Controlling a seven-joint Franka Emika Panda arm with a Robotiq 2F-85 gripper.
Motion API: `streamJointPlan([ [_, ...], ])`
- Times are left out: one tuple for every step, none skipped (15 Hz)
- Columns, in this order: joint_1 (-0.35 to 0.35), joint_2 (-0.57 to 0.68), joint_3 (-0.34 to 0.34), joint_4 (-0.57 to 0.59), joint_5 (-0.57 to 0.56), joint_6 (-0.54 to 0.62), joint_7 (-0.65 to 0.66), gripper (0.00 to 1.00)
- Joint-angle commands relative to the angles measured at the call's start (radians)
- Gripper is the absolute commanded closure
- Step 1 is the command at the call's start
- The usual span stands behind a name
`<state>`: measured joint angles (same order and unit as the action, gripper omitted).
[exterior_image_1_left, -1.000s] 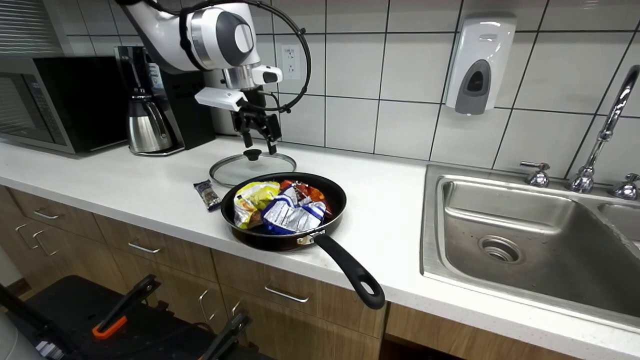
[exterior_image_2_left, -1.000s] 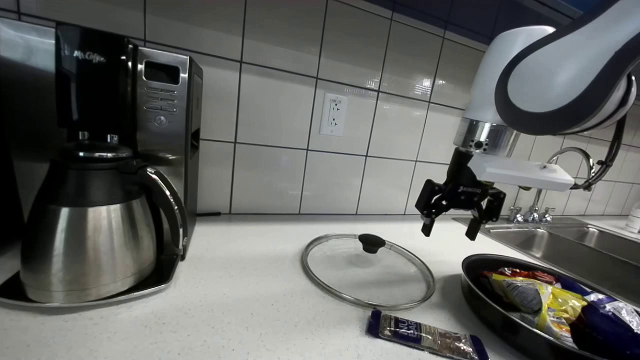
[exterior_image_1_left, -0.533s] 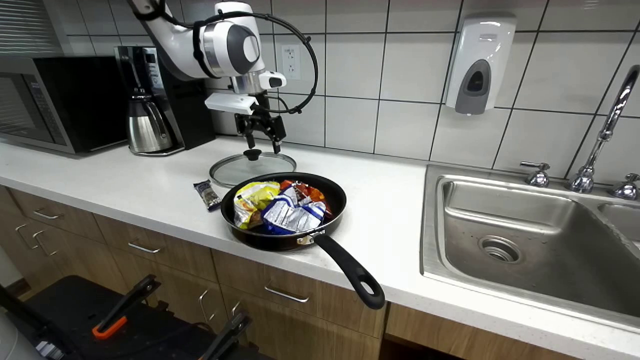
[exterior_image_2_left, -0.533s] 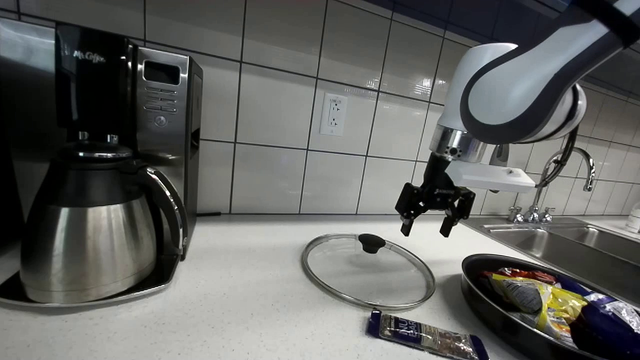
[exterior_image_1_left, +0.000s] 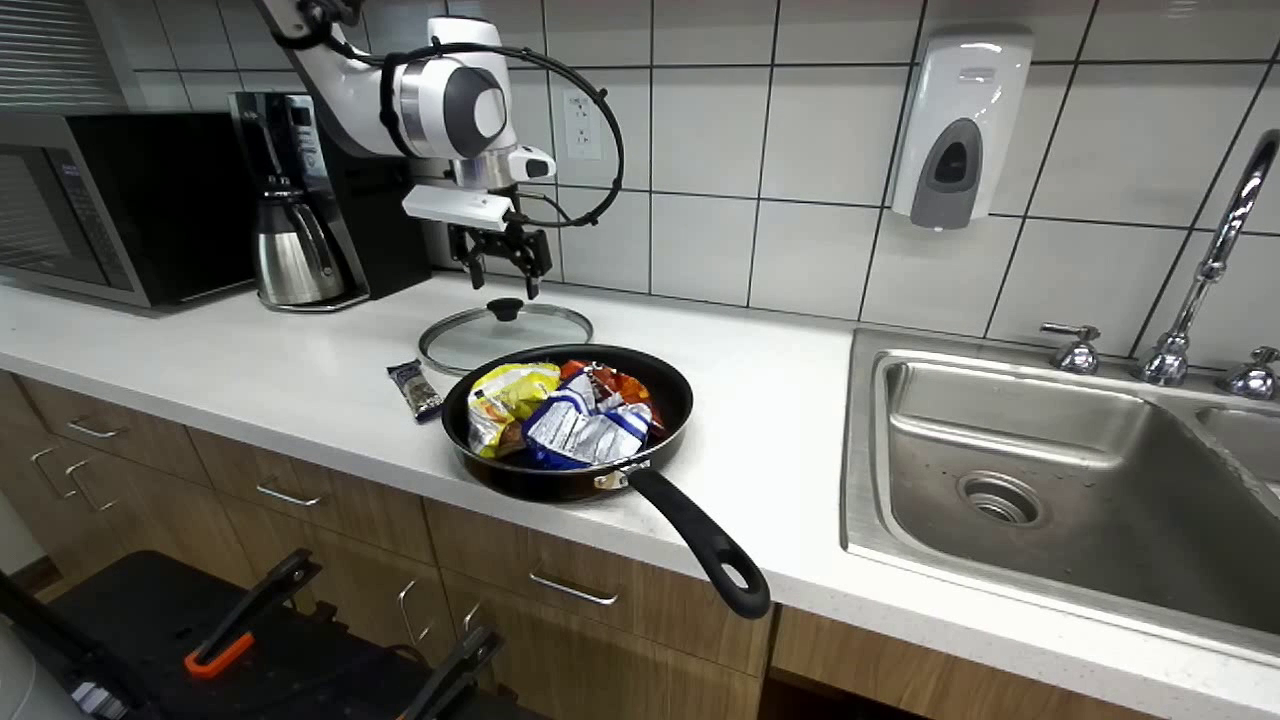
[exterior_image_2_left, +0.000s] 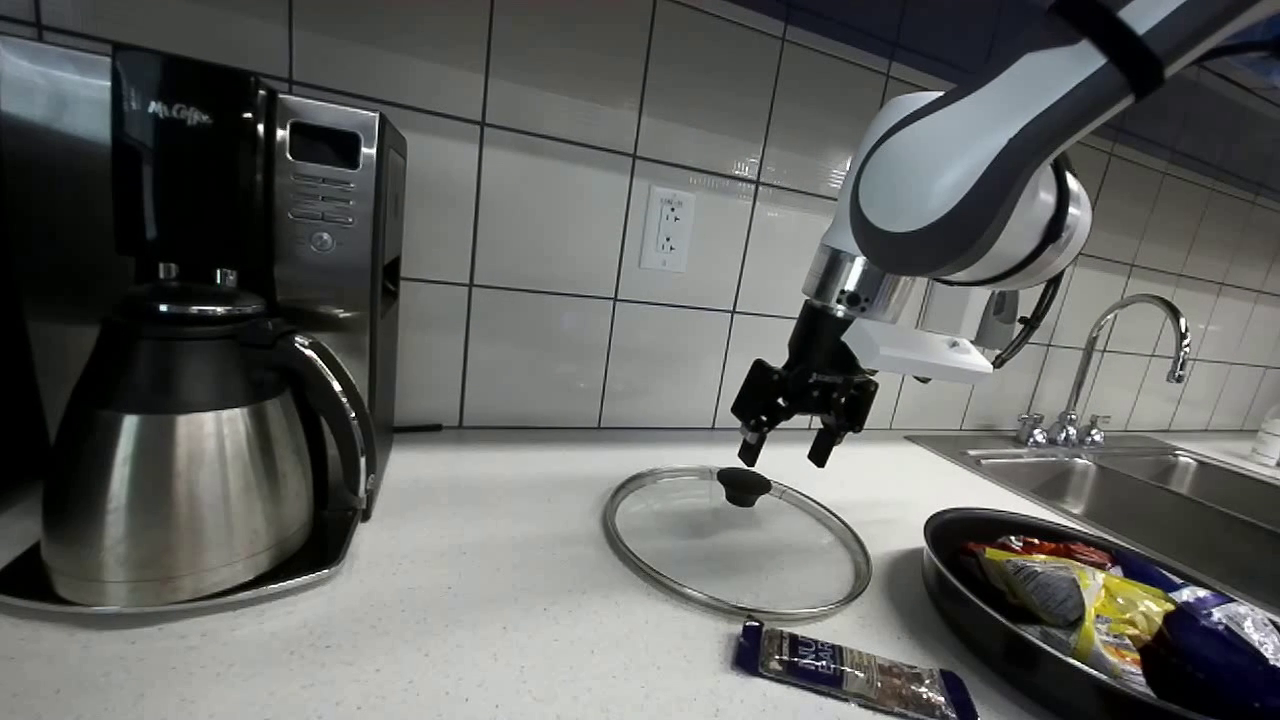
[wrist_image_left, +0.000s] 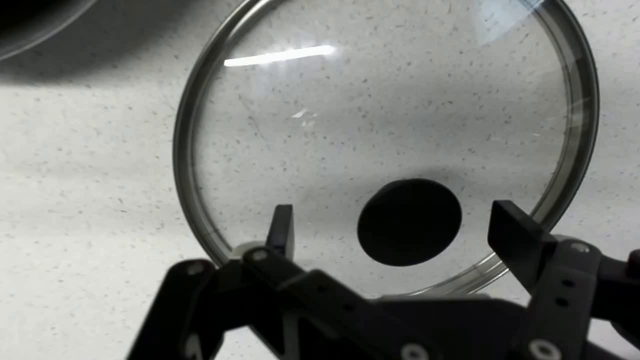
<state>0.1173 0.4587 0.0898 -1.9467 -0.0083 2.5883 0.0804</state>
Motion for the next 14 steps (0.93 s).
streamJointPlan([
  [-0.023,0.047,0.041,0.063,0.047,-0.034,-0.096,0.00],
  [-0.023,0.058,0.045,0.072,0.053,-0.036,-0.108,0.00],
  [-0.018,0.070,0.041,0.081,0.047,-0.038,-0.111,0.00],
  [-0.014,0.084,0.036,0.091,0.041,-0.041,-0.111,0.00],
  [-0.016,0.096,0.037,0.100,0.043,-0.041,-0.117,0.00],
  [-0.016,0.109,0.036,0.111,0.040,-0.042,-0.120,0.00],
  [-0.014,0.120,0.036,0.123,0.037,-0.045,-0.124,0.00],
  [-0.014,0.131,0.037,0.134,0.036,-0.046,-0.129,0.00],
  [-0.012,0.141,0.037,0.145,0.035,-0.049,-0.133,0.00],
  [-0.012,0.150,0.037,0.155,0.034,-0.050,-0.137,0.00],
  [-0.011,0.157,0.037,0.164,0.033,-0.052,-0.139,0.00],
  [-0.010,0.163,0.037,0.172,0.033,-0.055,-0.139,0.00],
  [-0.009,0.169,0.037,0.180,0.032,-0.057,-0.139,0.00],
  [-0.008,0.173,0.038,0.187,0.031,-0.060,-0.140,0.00],
])
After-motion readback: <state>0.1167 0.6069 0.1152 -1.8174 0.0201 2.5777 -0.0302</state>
